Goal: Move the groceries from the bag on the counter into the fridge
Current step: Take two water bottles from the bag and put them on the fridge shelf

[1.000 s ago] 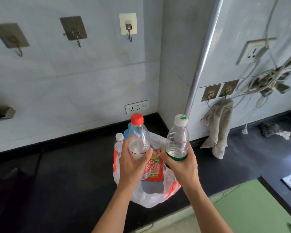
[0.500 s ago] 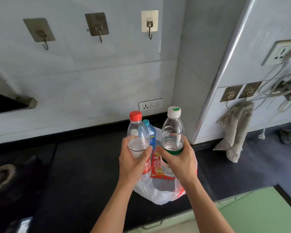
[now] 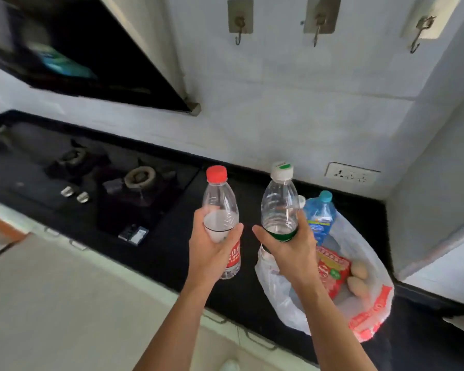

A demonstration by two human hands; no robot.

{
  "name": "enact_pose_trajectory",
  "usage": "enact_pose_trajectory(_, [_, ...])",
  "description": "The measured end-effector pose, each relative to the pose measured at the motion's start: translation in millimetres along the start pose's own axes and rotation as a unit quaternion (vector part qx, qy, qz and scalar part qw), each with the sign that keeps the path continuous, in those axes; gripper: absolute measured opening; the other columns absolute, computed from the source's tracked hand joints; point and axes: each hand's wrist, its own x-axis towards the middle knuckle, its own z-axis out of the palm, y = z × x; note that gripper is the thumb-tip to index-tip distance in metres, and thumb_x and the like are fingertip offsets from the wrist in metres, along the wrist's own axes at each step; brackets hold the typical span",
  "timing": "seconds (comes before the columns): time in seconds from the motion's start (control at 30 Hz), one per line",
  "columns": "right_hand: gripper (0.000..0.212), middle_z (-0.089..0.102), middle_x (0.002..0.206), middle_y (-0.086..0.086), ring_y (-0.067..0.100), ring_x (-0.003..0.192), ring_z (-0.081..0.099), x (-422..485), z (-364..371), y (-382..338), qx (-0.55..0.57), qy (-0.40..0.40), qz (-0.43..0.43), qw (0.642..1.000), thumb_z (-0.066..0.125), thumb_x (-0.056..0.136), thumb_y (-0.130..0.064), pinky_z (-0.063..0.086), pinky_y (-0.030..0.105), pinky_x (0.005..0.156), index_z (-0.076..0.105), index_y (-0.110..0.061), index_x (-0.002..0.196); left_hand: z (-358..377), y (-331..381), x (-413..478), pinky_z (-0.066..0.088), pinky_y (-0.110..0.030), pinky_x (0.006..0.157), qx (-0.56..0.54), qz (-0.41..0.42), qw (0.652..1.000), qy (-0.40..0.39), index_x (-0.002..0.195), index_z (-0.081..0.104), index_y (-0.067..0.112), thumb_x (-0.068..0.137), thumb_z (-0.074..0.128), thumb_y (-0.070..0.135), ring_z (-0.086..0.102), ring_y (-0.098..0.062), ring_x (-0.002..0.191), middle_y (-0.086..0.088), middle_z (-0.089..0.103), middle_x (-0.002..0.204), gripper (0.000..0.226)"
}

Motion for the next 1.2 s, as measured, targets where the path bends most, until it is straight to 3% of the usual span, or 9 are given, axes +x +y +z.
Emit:
enact_pose_trajectory(0.13, [0.05, 0.068, 0.092, -0.007, 0.011, 0.084, 0.067, -22, 31, 4, 0.014, -0.104, -0.008, 0.994, 0.087, 0.067, -0.044, 0.056, 0.032, 0.074, 0.057, -0.032, 0.106, -35, -15, -34, 0.053, -0.024, 0.079, 0.017, -0.036, 0.992, 0.12, 0.113, 0.049, 0.034, 0.079, 0.078, 0.027, 0.063, -0.002, 0.094, 0.015, 0.061, 0.102, 0.045])
enact_pose_trajectory(0.27, [0.053, 0.067, 0.08, -0.001, 0.023, 0.065, 0.062, -51, 68, 7, 0.016, -0.235, 0.011, 0.972, 0.082, 0.062, -0.054, 0.054, 0.036, 0.064, 0.054, -0.036, 0.102, -74, -26, -75, 0.055, -0.032, 0.082, 0.028, -0.069, 0.968, 0.239, 0.114, 0.048, 0.033, 0.076, 0.078, 0.035, 0.062, -0.014, 0.099, 0.008, 0.061, 0.107, 0.049])
enact_pose_trajectory(0.4, [0.055, 0.069, 0.09, 0.0, 0.026, 0.079, 0.068, -82, 109, -6, 0.006, -0.334, -0.003, 0.942, 0.084, 0.061, -0.05, 0.06, 0.04, 0.07, 0.054, -0.033, 0.105, -117, -35, -122, 0.052, -0.028, 0.076, 0.054, -0.088, 0.938, 0.33, 0.113, 0.049, 0.033, 0.074, 0.08, 0.035, 0.064, -0.012, 0.095, 0.01, 0.063, 0.101, 0.049])
enact_pose_trajectory(0.53, [0.048, 0.064, 0.09, -0.016, 0.004, 0.083, 0.063, -121, 149, -27, 0.018, -0.403, -0.032, 0.914, 0.087, 0.067, -0.035, 0.046, 0.015, 0.07, 0.051, -0.038, 0.099, -159, -39, -165, 0.052, -0.025, 0.074, 0.069, -0.109, 0.904, 0.408, 0.114, 0.05, 0.03, 0.075, 0.08, 0.033, 0.066, -0.01, 0.09, 0.01, 0.065, 0.097, 0.049])
enact_pose_trajectory(0.6, [0.047, 0.065, 0.088, -0.018, -0.002, 0.083, 0.062, -141, 163, -34, 0.026, -0.435, -0.051, 0.899, 0.088, 0.068, -0.029, 0.045, 0.009, 0.068, 0.055, -0.036, 0.101, -177, -42, -183, 0.05, -0.021, 0.071, 0.077, -0.118, 0.887, 0.439, 0.115, 0.051, 0.027, 0.077, 0.079, 0.029, 0.065, -0.007, 0.09, 0.01, 0.065, 0.096, 0.047])
enact_pose_trajectory(0.73, [0.047, 0.065, 0.085, -0.026, -0.005, 0.081, 0.063, -176, 191, -41, 0.035, -0.486, -0.065, 0.871, 0.09, 0.066, -0.026, 0.045, 0.006, 0.067, 0.06, -0.03, 0.102, -208, -50, -213, 0.05, -0.019, 0.071, 0.069, -0.128, 0.859, 0.491, 0.114, 0.052, 0.025, 0.073, 0.079, 0.037, 0.066, -0.007, 0.089, 0.009, 0.067, 0.095, 0.051])
enact_pose_trajectory(0.83, [0.049, 0.068, 0.088, -0.019, -0.003, 0.084, 0.064, -199, 214, -48, 0.035, -0.518, -0.063, 0.852, 0.09, 0.066, -0.029, 0.047, 0.007, 0.068, 0.06, -0.031, 0.105, -232, -58, -229, 0.051, -0.021, 0.073, 0.058, -0.135, 0.844, 0.516, 0.114, 0.052, 0.025, 0.069, 0.076, 0.04, 0.067, -0.01, 0.089, 0.007, 0.067, 0.095, 0.053])
enact_pose_trajectory(1.0, [0.048, 0.069, 0.089, -0.018, 0.0, 0.085, 0.066, -232, 261, -59, 0.027, -0.545, -0.06, 0.836, 0.09, 0.066, -0.03, 0.052, 0.02, 0.074, 0.06, -0.033, 0.104, -282, -73, -245, 0.054, -0.027, 0.076, 0.051, -0.142, 0.823, 0.547, 0.113, 0.051, 0.027, 0.065, 0.072, 0.046, 0.067, -0.012, 0.089, 0.007, 0.067, 0.096, 0.056])
enact_pose_trajectory(1.2, [0.048, 0.07, 0.089, -0.015, 0.002, 0.084, 0.067, -274, 335, -80, 0.012, -0.564, -0.064, 0.823, 0.09, 0.064, -0.032, 0.053, 0.026, 0.075, 0.061, -0.033, 0.103, -359, -94, -252, 0.056, -0.036, 0.082, 0.057, -0.135, 0.816, 0.559, 0.111, 0.051, 0.03, 0.058, 0.068, 0.059, 0.067, -0.013, 0.091, 0.012, 0.066, 0.095, 0.063])
